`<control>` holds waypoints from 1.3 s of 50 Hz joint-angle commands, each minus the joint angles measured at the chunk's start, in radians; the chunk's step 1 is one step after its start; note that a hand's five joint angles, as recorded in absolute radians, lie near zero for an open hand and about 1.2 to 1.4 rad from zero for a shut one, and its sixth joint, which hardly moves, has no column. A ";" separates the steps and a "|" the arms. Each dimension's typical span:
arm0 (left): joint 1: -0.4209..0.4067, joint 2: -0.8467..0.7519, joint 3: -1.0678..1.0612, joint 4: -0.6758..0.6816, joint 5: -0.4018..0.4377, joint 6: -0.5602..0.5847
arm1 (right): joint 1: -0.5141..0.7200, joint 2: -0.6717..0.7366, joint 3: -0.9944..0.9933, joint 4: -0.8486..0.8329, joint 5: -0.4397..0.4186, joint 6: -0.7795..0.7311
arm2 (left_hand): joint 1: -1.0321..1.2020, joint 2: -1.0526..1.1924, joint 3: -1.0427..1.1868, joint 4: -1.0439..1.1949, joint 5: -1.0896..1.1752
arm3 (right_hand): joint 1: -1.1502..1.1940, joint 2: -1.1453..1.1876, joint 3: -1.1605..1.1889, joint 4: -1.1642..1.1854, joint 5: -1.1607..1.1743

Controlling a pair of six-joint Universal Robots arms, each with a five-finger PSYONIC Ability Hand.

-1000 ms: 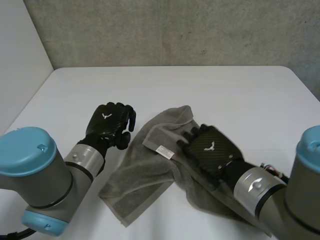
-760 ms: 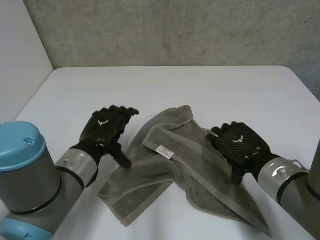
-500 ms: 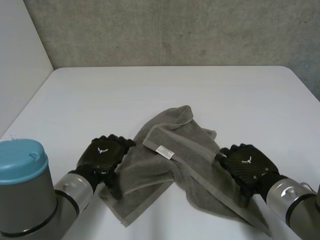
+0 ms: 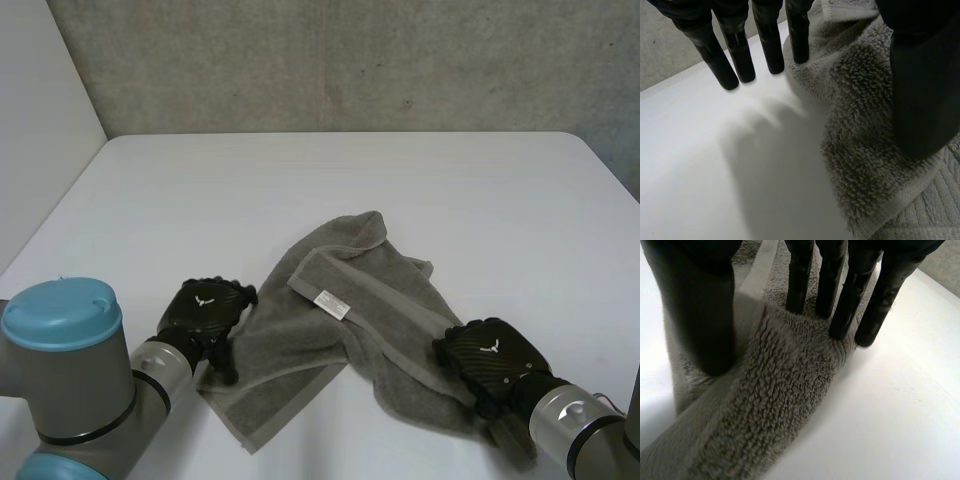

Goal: Fold the towel.

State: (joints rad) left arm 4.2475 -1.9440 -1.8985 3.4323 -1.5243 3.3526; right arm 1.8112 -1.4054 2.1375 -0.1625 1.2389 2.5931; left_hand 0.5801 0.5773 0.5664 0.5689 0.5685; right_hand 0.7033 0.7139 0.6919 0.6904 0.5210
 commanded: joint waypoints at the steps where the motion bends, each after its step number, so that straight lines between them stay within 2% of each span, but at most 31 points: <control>1: -0.001 -0.007 0.004 -0.008 0.004 0.001 | -0.006 -0.004 -0.020 -0.023 0.004 0.001 | 0.480 0.483 0.494 0.492 0.317 | 0.461 0.450 0.472 0.474 0.469; 2: -0.001 -0.007 0.004 -0.008 0.004 0.001 | -0.006 -0.009 -0.028 -0.025 0.005 0.001 | 0.482 0.485 0.496 0.493 0.319 | 0.596 0.585 0.607 0.609 0.604; 3: -0.001 -0.007 0.004 -0.008 0.007 0.001 | -0.006 -0.009 -0.028 -0.025 0.005 0.001 | 0.569 0.572 0.583 0.580 0.406 | 0.597 0.587 0.609 0.610 0.605; 4: -0.001 -0.007 0.004 -0.008 0.007 0.001 | -0.006 -0.015 -0.039 -0.025 0.007 0.002 | 0.570 0.573 0.584 0.581 0.407 | 0.692 0.681 0.703 0.705 0.700; 9: -0.008 -0.009 0.002 -0.010 0.012 -0.001 | -0.004 -0.018 -0.077 -0.022 0.010 0.031 | 0.801 0.804 0.815 0.813 0.638 | 0.693 0.682 0.704 0.706 0.701; 19: -0.001 -0.007 0.035 -0.008 0.013 0.001 | -0.006 -0.014 -0.182 -0.022 0.011 0.075 | 0.816 0.819 0.830 0.827 0.653 | 0.693 0.682 0.704 0.706 0.701; 21: 0.000 -0.007 0.067 -0.008 0.013 0.002 | 0.007 0.017 -0.273 -0.014 0.020 0.075 | 0.816 0.819 0.830 0.827 0.653 | 0.693 0.682 0.704 0.706 0.701; 22: 0.000 -0.007 0.109 -0.007 0.012 0.004 | 0.007 0.017 -0.274 -0.014 0.021 0.075 | 0.816 0.819 0.830 0.827 0.653 | 0.693 0.682 0.704 0.706 0.701; 24: 0.002 -0.009 0.169 -0.008 0.009 0.008 | 0.010 0.080 -0.438 0.004 0.054 0.081 | 0.816 0.819 0.830 0.827 0.653 | 0.693 0.682 0.704 0.706 0.701; 27: 0.018 -0.018 0.325 -0.021 0.000 0.046 | 0.020 0.106 -0.539 0.011 0.068 0.096 | 0.816 0.819 0.830 0.827 0.653 | 0.693 0.682 0.704 0.706 0.701; 30: 0.060 -0.010 0.489 -0.044 -0.046 0.083 | 0.028 0.115 -0.791 -0.079 0.090 0.256 | 0.816 0.819 0.830 0.827 0.653 | 0.693 0.682 0.704 0.706 0.701; 31: 0.060 -0.010 0.490 -0.044 -0.047 0.084 | 0.028 0.115 -0.792 -0.080 0.090 0.257 | 0.816 0.819 0.830 0.827 0.653 | 0.693 0.682 0.704 0.706 0.701; 32: 0.075 -0.003 0.569 -0.048 -0.083 0.077 | 0.028 0.115 -0.870 -0.156 0.105 0.354 | 0.816 0.819 0.830 0.827 0.653 | 0.693 0.682 0.704 0.706 0.701; 33: 0.075 -0.003 0.570 -0.048 -0.083 0.077 | 0.028 0.115 -0.870 -0.157 0.105 0.355 | 0.816 0.819 0.830 0.827 0.653 | 0.693 0.682 0.704 0.706 0.701; 34: 0.078 0.014 0.684 -0.050 -0.140 0.058 | 0.025 0.115 -0.919 -0.181 0.108 0.427 | 0.816 0.819 0.830 0.827 0.653 | 0.693 0.682 0.704 0.706 0.701; 38: 0.078 0.039 0.782 -0.062 -0.157 0.008 | 0.020 0.117 -0.981 -0.112 0.109 0.473 | 0.816 0.819 0.830 0.827 0.653 | 0.693 0.682 0.704 0.706 0.701; 39: 0.077 0.042 0.795 -0.071 -0.154 -0.013 | 0.020 0.127 -1.004 -0.047 0.103 0.479 | 0.816 0.819 0.830 0.827 0.653 | 0.693 0.682 0.704 0.706 0.701; 43: 0.071 0.036 0.767 -0.114 -0.148 -0.022 | 0.031 0.207 -1.012 0.136 0.073 0.467 | 0.816 0.819 0.830 0.827 0.653 | 0.693 0.682 0.704 0.706 0.701; 48: 0.054 -0.001 0.669 -0.127 -0.146 -0.006 | 0.036 0.290 -0.992 0.244 0.065 0.435 | 0.816 0.819 0.830 0.827 0.653 | 0.693 0.682 0.704 0.706 0.701; 58: 0.040 -0.092 0.382 -0.119 -0.145 0.166 | 0.020 0.453 -0.976 0.383 0.070 0.363 | 0.816 0.819 0.830 0.827 0.653 | 0.693 0.682 0.704 0.706 0.701; 65: 0.022 -0.076 0.291 -0.117 -0.145 0.192 | -0.018 0.483 -0.998 0.419 0.071 0.357 | 0.816 0.819 0.830 0.827 0.653 | 0.693 0.682 0.704 0.706 0.701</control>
State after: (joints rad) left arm 4.2854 -2.0328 -1.5212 3.3118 -1.6694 3.5138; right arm 1.8263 -0.9560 1.1608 0.2174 1.3085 2.9524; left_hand 1.4494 1.4912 1.5482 1.5216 1.4919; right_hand 1.3254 1.3139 1.3342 1.3312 1.1683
